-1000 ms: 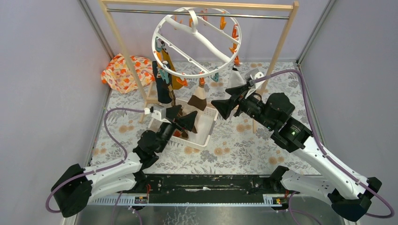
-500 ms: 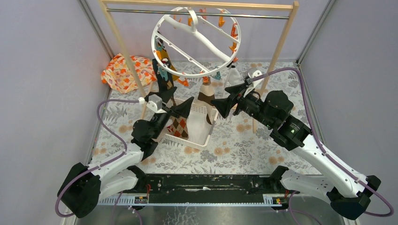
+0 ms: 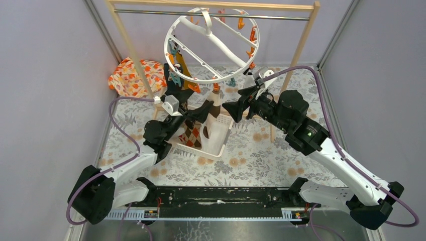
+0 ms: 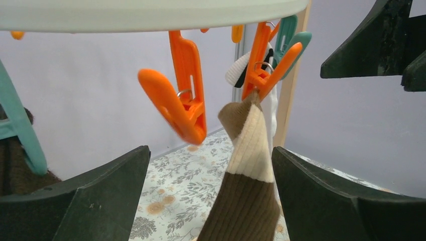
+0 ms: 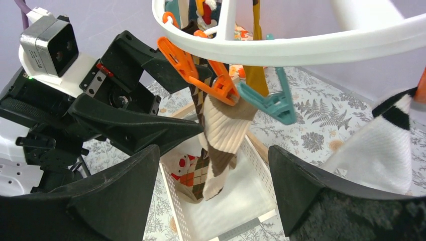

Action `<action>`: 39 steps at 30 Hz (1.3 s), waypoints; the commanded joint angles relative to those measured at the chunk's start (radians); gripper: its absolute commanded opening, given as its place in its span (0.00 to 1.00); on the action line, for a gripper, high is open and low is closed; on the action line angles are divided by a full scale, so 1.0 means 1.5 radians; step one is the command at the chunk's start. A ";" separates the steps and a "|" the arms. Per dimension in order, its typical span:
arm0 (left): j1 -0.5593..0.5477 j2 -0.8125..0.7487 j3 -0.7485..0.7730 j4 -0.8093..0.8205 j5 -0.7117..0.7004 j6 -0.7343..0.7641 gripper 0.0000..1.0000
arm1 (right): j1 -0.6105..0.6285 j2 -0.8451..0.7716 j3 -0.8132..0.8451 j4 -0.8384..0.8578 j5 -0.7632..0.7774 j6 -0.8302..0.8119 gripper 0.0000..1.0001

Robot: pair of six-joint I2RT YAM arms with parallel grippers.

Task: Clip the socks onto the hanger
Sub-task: Reset both arms

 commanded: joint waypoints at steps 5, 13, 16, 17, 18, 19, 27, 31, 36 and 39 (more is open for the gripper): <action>0.016 -0.003 0.024 0.048 0.017 0.021 0.99 | 0.002 -0.004 0.027 0.018 -0.003 -0.007 0.85; 0.017 -0.018 0.009 0.042 0.023 0.000 0.99 | 0.002 -0.013 0.018 0.025 0.021 0.001 0.85; 0.017 -0.041 0.002 -0.009 0.008 -0.022 0.98 | 0.002 -0.021 0.013 0.032 0.034 0.008 0.84; 0.017 -0.050 -0.007 -0.023 -0.010 -0.037 0.98 | 0.001 -0.024 0.011 0.034 0.036 0.010 0.84; 0.017 -0.059 -0.014 -0.048 -0.038 -0.059 0.98 | 0.002 -0.026 0.008 0.034 0.038 0.012 0.84; 0.017 -0.071 -0.021 -0.080 -0.072 -0.087 0.98 | 0.002 -0.028 0.004 0.035 0.040 0.013 0.85; 0.015 -0.194 -0.069 -0.374 -0.303 -0.226 0.99 | 0.001 -0.046 -0.070 0.068 0.128 0.040 0.87; 0.004 -0.290 -0.084 -0.491 -0.384 -0.278 0.99 | -0.005 -0.075 -0.124 0.061 0.253 0.054 0.92; -0.003 -0.332 -0.086 -0.558 -0.401 -0.304 0.99 | -0.078 -0.102 -0.186 -0.007 0.259 0.087 0.96; -0.003 -0.323 -0.077 -0.587 -0.405 -0.317 0.99 | -0.146 -0.112 -0.223 -0.010 0.186 0.115 0.97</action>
